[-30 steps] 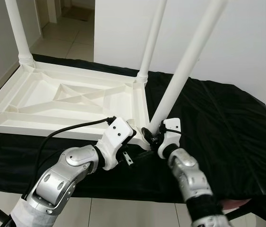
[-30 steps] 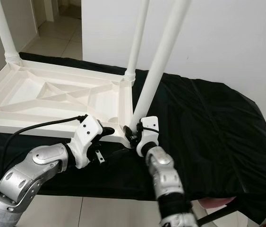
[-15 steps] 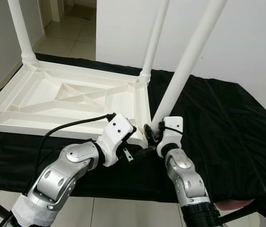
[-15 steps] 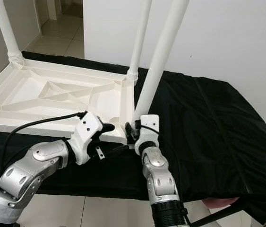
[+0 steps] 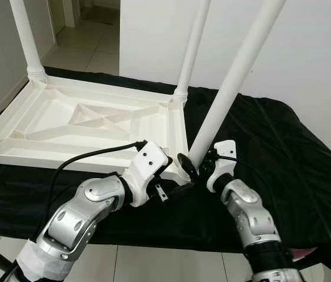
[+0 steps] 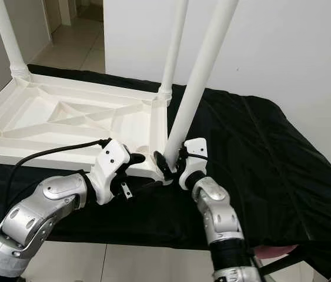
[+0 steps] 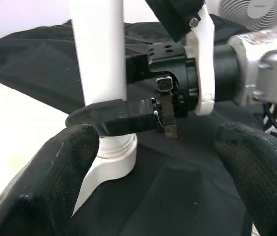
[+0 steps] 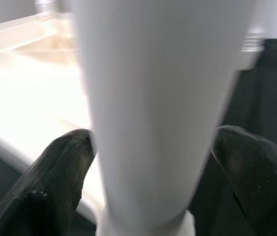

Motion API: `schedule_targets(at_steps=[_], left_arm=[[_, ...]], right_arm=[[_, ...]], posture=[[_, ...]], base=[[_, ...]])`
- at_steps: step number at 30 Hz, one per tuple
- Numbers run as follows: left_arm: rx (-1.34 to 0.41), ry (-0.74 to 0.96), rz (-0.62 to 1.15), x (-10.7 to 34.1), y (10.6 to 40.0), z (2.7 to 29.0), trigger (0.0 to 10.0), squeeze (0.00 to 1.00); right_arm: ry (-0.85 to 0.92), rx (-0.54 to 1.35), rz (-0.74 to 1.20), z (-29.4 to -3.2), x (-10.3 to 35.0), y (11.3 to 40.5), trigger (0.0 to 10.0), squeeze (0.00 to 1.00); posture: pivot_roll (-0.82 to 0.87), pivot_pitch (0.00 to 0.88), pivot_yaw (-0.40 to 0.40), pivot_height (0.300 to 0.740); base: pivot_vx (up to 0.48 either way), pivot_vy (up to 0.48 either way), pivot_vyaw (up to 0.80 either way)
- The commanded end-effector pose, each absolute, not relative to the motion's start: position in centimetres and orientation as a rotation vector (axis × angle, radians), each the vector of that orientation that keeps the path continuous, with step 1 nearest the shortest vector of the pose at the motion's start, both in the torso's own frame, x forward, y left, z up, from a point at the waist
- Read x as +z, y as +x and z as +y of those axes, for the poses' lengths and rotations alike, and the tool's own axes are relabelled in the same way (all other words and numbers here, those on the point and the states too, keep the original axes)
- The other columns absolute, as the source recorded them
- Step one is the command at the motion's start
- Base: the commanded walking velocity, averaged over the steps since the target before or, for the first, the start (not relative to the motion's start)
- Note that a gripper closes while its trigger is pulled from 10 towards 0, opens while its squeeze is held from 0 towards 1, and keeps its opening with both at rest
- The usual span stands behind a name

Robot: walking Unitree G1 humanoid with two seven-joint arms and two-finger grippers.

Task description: Building children table

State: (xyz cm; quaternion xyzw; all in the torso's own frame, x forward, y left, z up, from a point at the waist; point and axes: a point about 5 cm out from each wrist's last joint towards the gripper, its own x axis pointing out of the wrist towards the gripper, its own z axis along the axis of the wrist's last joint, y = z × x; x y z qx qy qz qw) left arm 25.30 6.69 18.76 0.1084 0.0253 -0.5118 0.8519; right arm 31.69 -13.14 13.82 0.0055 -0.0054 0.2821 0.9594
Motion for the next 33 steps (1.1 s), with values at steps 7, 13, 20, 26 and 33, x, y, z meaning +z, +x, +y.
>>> schedule_targets(at_steps=[7, 13, 20, 26, 33], left_arm=[[-1.148, 0.213, 0.048, 18.5, 24.4, 5.8, 10.0, 0.0], [-1.149, 0.208, 0.046, 18.5, 24.3, 5.7, 10.0, 0.0], [-1.148, 0.211, 0.041, 18.6, 24.4, 5.7, 10.0, 0.0], [-1.145, 0.215, 0.037, 18.7, 24.5, 5.7, 10.0, 0.0], [-1.145, 0.213, 0.033, 18.7, 24.4, 5.7, 10.0, 0.0]], right_arm=[[-0.06, 0.714, 0.012, -13.5, 12.9, 32.3, 10.0, 0.0], [-0.124, 0.809, 0.039, -13.6, 12.5, 33.7, 10.0, 0.0], [-0.149, 0.855, 0.075, -12.9, 12.2, 34.8, 10.0, 0.0], [-0.15, 0.905, 0.093, -12.4, 11.6, 34.8, 0.0, 0.0], [-0.138, 0.936, 0.084, -12.5, 11.3, 34.6, 0.0, 0.0]], posture=[[0.06, 0.0, -0.114, 0.74], [0.06, 0.0, -0.112, 0.74], [0.07, 0.0, -0.111, 0.74], [0.07, 0.0, -0.112, 0.74], [0.07, 0.0, -0.113, 0.74]], base=[[0.0, 0.0, 0.0], [0.0, 0.0, 0.0], [0.0, 0.0, 0.0], [0.0, 0.0, 0.0], [0.0, 0.0, 0.0]])
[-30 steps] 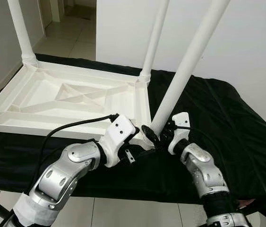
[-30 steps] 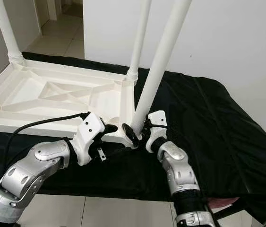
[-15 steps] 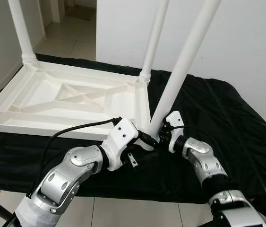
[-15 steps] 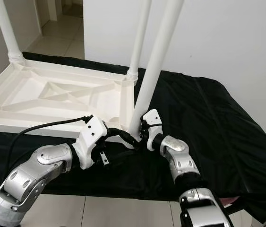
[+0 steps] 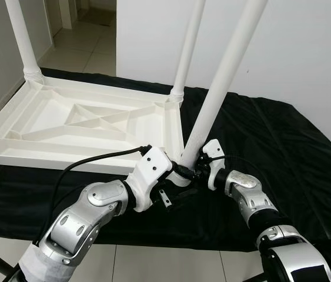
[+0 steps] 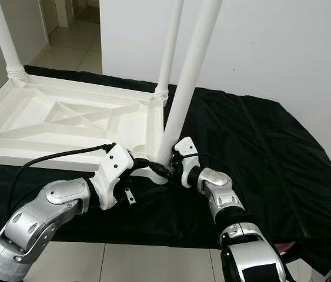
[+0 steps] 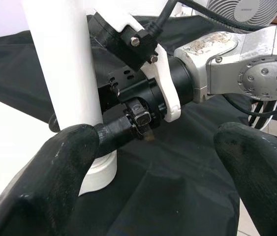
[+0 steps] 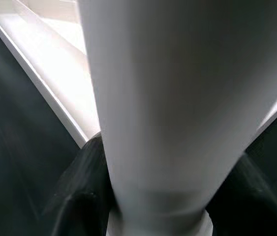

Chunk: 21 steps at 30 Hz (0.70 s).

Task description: Building children table

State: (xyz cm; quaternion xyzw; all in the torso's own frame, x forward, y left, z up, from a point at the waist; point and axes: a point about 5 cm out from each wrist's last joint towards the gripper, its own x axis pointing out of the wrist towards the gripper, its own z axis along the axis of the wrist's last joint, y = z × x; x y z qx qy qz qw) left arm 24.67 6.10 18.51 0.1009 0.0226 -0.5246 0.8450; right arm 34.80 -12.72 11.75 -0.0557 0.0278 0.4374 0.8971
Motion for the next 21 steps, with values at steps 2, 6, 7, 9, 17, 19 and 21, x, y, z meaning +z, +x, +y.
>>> schedule_targets(at_steps=[2, 6, 7, 9, 17, 19, 21], left_arm=[[-1.145, 0.211, 0.033, 18.7, 24.4, 5.7, 10.0, 0.0], [-1.146, 0.209, 0.031, 18.7, 24.4, 5.6, 10.0, 0.0], [-1.147, 0.208, 0.03, 18.7, 24.4, 5.6, 10.0, 0.0], [-1.147, 0.208, 0.03, 18.7, 24.4, 5.6, 10.0, 0.0], [-1.156, 0.2, 0.027, 18.6, 24.3, 5.2, 10.0, 0.0], [-1.158, 0.199, 0.027, 18.5, 24.3, 5.1, 10.0, 0.0], [-1.157, 0.191, 0.022, 18.6, 24.3, 5.0, 10.0, 0.0]], right_arm=[[-0.13, 0.935, 0.077, -12.6, 11.3, 34.6, 0.0, 0.0], [-0.113, 0.926, 0.065, -12.9, 11.1, 34.2, 0.0, 0.0], [-0.101, 0.906, 0.061, -13.0, 10.9, 33.9, 0.0, 0.0], [-0.101, 0.906, 0.061, -13.0, 10.9, 33.9, 0.0, 0.0], [-0.075, 0.601, 0.099, -13.4, 9.3, 33.3, 0.0, 0.0], [-0.055, 0.552, 0.098, -13.2, 9.2, 33.1, 0.0, 0.0], [-0.029, 0.468, 0.104, -12.6, 9.0, 32.8, 0.0, 0.0]], posture=[[0.07, 0.0, -0.115, 0.74], [0.07, 0.0, -0.122, 0.74], [0.06, 0.0, -0.124, 0.74], [0.06, 0.0, -0.124, 0.74], [0.04, 0.0, -0.132, 0.74], [0.04, 0.0, -0.135, 0.74], [0.03, 0.0, -0.138, 0.74]], base=[[0.0, 0.0, 0.0], [0.0, 0.0, 0.0], [0.0, 0.0, 0.0], [0.0, 0.0, 0.0], [0.0, 0.0, 0.0], [0.0, 0.0, 0.0], [0.0, 0.0, 0.0]])
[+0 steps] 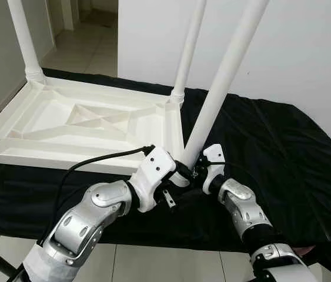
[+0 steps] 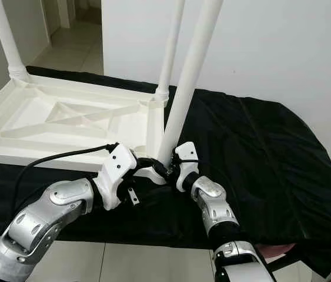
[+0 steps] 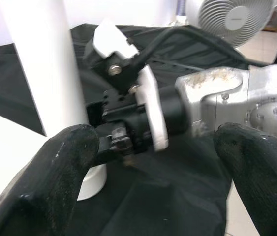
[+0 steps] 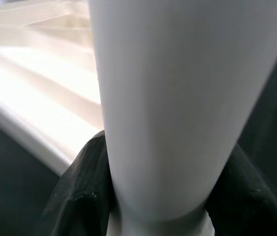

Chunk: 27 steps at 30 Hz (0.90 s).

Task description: Building children table

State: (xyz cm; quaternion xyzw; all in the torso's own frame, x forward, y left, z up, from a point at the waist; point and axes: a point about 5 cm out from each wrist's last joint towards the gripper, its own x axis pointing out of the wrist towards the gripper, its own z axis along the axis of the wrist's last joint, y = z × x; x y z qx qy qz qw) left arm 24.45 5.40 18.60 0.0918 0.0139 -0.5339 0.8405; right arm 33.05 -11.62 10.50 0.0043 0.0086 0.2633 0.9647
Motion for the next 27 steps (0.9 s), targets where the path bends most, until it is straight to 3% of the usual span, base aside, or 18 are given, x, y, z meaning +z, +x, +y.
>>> schedule_targets(at_steps=[1, 5, 16, 17, 18, 27], left_arm=[[-1.155, 0.186, 0.02, 18.6, 24.4, 5.0, 10.0, 0.0], [-1.144, 0.181, 0.015, 18.6, 24.3, 5.0, 10.0, 0.0], [-1.1, 0.173, -0.002, 18.7, 24.9, 5.0, 10.0, 0.0], [-1.093, 0.173, -0.004, 18.7, 25.0, 5.1, 10.0, 0.0], [-1.082, 0.174, -0.009, 18.8, 25.1, 5.1, 10.0, 0.0], [-1.04, 0.16, -0.013, 18.7, 25.2, 5.4, 10.0, 0.0]], right_arm=[[-0.008, 0.379, 0.116, -12.4, 8.9, 32.5, 0.0, 0.0], [0.012, 0.117, 0.141, -12.5, 8.8, 32.0, 0.0, 0.0], [0.014, 0.036, 0.105, -11.4, 9.7, 31.2, 0.0, 0.0], [0.008, 0.043, 0.096, -11.5, 9.9, 31.1, 6.0, 0.0], [0.019, 0.021, 0.082, -12.1, 10.1, 30.9, 10.0, 1.0], [0.031, -0.008, 0.058, -13.5, 10.6, 29.6, 10.0, 1.0]], posture=[[0.03, 0.0, -0.142, 0.74], [0.04, 0.0, -0.153, 0.74], [0.03, 0.0, -0.153, 0.74], [0.04, 0.0, -0.155, 0.74], [0.04, 0.0, -0.158, 0.74], [0.03, 0.0, -0.162, 0.74]], base=[[0.0, 0.0, 0.0], [0.0, 0.0, 0.0], [0.0, 0.0, 0.0], [0.0, 0.0, 0.0], [0.0, 0.0, 0.0], [0.0, 0.0, 0.0]])
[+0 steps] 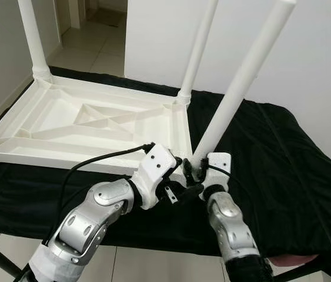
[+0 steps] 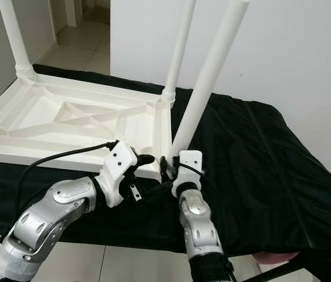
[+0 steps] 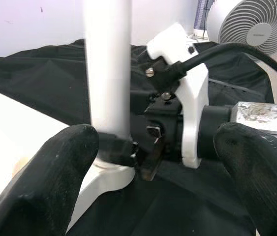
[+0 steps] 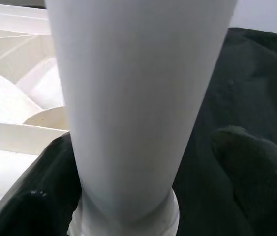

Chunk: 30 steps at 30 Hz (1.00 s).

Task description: Building children table

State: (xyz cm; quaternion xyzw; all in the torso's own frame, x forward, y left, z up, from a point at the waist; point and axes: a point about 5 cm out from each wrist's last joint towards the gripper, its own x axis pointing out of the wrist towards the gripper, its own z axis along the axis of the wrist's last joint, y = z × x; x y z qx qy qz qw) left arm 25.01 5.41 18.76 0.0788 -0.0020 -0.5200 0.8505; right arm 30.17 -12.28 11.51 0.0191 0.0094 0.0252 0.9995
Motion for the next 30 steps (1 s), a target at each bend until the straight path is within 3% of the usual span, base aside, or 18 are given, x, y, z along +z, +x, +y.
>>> schedule_targets(at_steps=[1, 2, 5, 12, 13, 14, 15, 24, 25, 26, 27, 30], left_arm=[[-1.04, 0.16, -0.013, 18.7, 25.2, 5.4, 10.0, 0.0], [-1.022, 0.164, -0.016, 18.6, 25.1, 5.5, 10.0, 0.0], [-1.022, 0.164, -0.016, 18.6, 25.1, 5.5, 10.0, 0.0], [-0.939, 0.158, -0.027, 18.6, 25.7, 6.2, 10.0, 0.0], [-0.933, 0.167, -0.031, 18.7, 25.6, 6.4, 10.0, 0.0], [-0.933, 0.167, -0.031, 18.7, 25.6, 6.4, 10.0, 0.0], [-0.929, 0.173, -0.034, 18.7, 25.6, 6.5, 10.0, 0.0], [-0.838, 0.163, -0.043, 19.1, 26.5, 7.5, 10.0, 0.0], [-0.807, 0.165, -0.039, 19.1, 26.9, 7.6, 10.0, 0.0], [-0.807, 0.165, -0.039, 19.1, 26.9, 7.6, 10.0, 0.0], [-0.759, 0.172, -0.032, 19.0, 27.4, 7.9, 10.0, 0.0], [-0.653, 0.164, -0.02, 19.1, 28.6, 8.5, 10.0, 0.0]], right_arm=[[0.031, -0.008, 0.058, -13.5, 10.6, 29.6, 10.0, 1.0], [0.007, 0.02, 0.037, -13.9, 10.9, 28.6, 10.0, 0.0], [0.007, 0.02, 0.037, -13.9, 10.9, 28.6, 10.0, 0.0], [-0.046, 0.189, -0.025, -14.3, 11.1, 25.2, 10.0, 0.0], [-0.045, 0.211, -0.031, -14.5, 11.1, 24.6, 7.3, 0.0], [-0.045, 0.211, -0.031, -14.5, 11.1, 24.6, 7.3, 0.0], [-0.041, 0.225, -0.034, -14.6, 11.1, 24.3, 0.0, 0.0], [0.032, 0.44, -0.01, -13.2, 11.6, 23.5, 0.0, 0.0], [0.035, 0.475, -0.005, -12.8, 11.6, 23.7, 3.6, 0.0], [0.035, 0.475, -0.005, -12.8, 11.6, 23.7, 3.6, 0.0], [0.044, 0.509, -0.003, -12.4, 11.9, 24.0, 10.0, 0.0], [0.054, 0.547, -0.026, -12.1, 12.7, 25.3, 10.0, 0.0]], posture=[[0.03, 0.0, -0.162, 0.74], [0.03, 0.0, -0.161, 0.74], [0.03, 0.0, -0.161, 0.74], [0.03, 0.0, -0.153, 0.74], [0.03, 0.0, -0.15, 0.74], [0.03, 0.0, -0.15, 0.74], [0.03, 0.0, -0.15, 0.74], [0.02, 0.0, -0.135, 0.74], [0.02, 0.0, -0.135, 0.74], [0.02, 0.0, -0.135, 0.74], [0.02, 0.0, -0.134, 0.74], [0.03, 0.0, -0.144, 0.74]], base=[[0.0, 0.0, 0.0], [0.0, 0.0, 0.0], [0.0, 0.0, 0.0], [0.0, 0.0, 0.0], [0.0, 0.0, 0.0], [0.0, 0.0, 0.0], [0.0, 0.0, 0.0], [0.0, 0.0, 0.0], [0.0, 0.0, 0.0], [0.0, 0.0, 0.0], [0.0, 0.0, 0.0], [0.0, 0.0, 0.0]])
